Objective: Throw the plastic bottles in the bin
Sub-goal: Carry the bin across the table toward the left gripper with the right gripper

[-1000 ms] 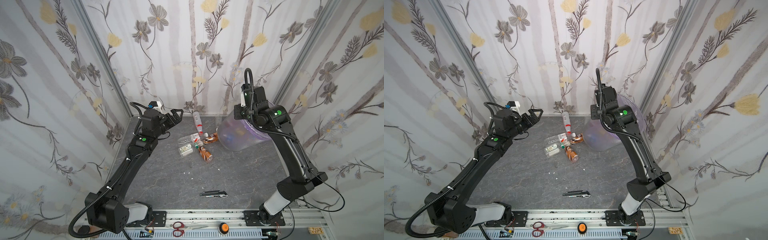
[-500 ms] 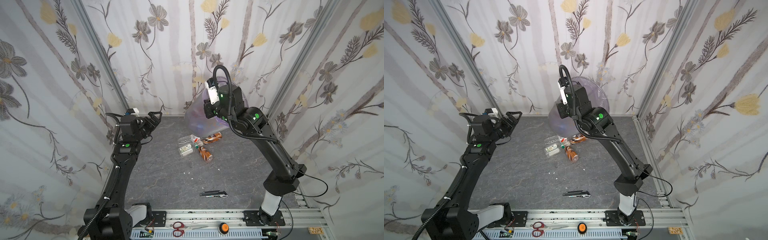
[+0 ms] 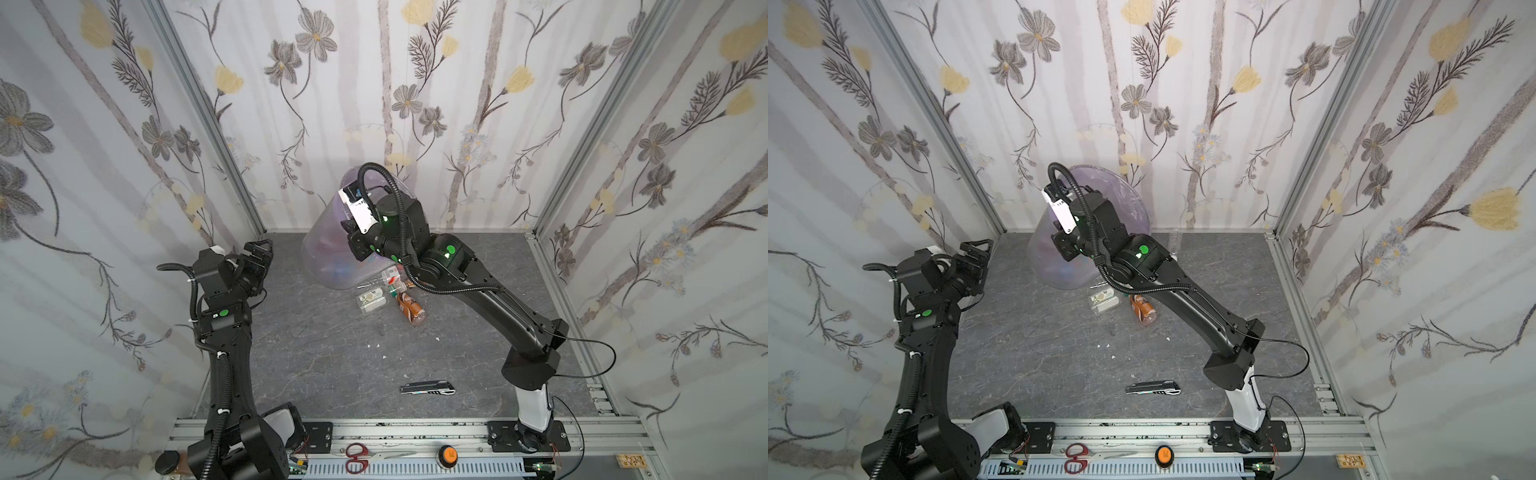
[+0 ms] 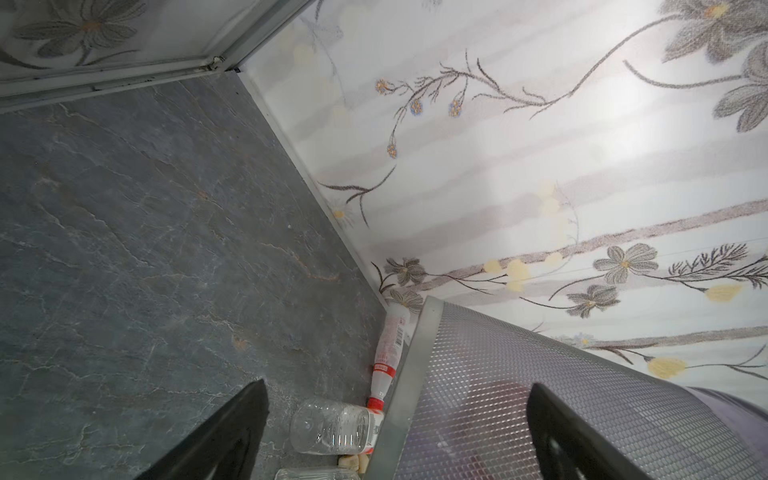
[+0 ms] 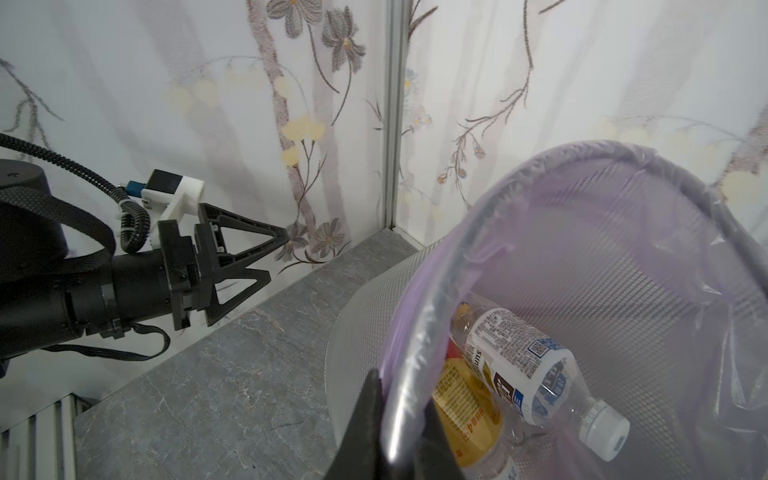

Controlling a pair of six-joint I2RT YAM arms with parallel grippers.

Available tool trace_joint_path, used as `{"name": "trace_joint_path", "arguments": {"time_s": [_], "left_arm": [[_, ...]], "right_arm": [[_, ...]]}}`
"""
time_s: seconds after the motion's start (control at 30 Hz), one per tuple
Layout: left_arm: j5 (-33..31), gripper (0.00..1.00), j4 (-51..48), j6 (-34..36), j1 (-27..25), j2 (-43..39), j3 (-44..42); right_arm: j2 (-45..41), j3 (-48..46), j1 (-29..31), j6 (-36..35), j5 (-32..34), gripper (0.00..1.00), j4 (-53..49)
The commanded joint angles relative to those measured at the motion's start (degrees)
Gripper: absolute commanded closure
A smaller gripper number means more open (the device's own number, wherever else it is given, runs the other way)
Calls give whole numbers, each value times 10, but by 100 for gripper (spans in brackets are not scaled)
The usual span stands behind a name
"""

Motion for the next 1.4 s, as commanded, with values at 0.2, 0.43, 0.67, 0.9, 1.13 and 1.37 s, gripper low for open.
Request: {"name": "trace_joint_path", "arguments": {"time_s": [0.2, 0.43, 0.67, 0.9, 1.13, 1.37], "left_arm": [[7, 0, 13, -21, 56, -30, -34], [10, 0, 13, -22, 69, -30, -43], [7, 0, 14, -17, 69, -31, -56], [10, 0, 15, -17, 69, -24, -57], [17, 0, 16, -15, 55, -21, -69], [17, 0, 17, -13, 55, -7, -68]], "right_arm": [[60, 32, 19, -18, -50, 100, 141], [105, 32, 28, -27, -46, 100, 139], [134, 32, 31, -31, -41, 100, 127], [150, 33, 39, -35, -35, 100, 113], [166, 32, 53, -56, -28, 100, 103], [170, 32, 64, -87, -32, 100, 98]]}}
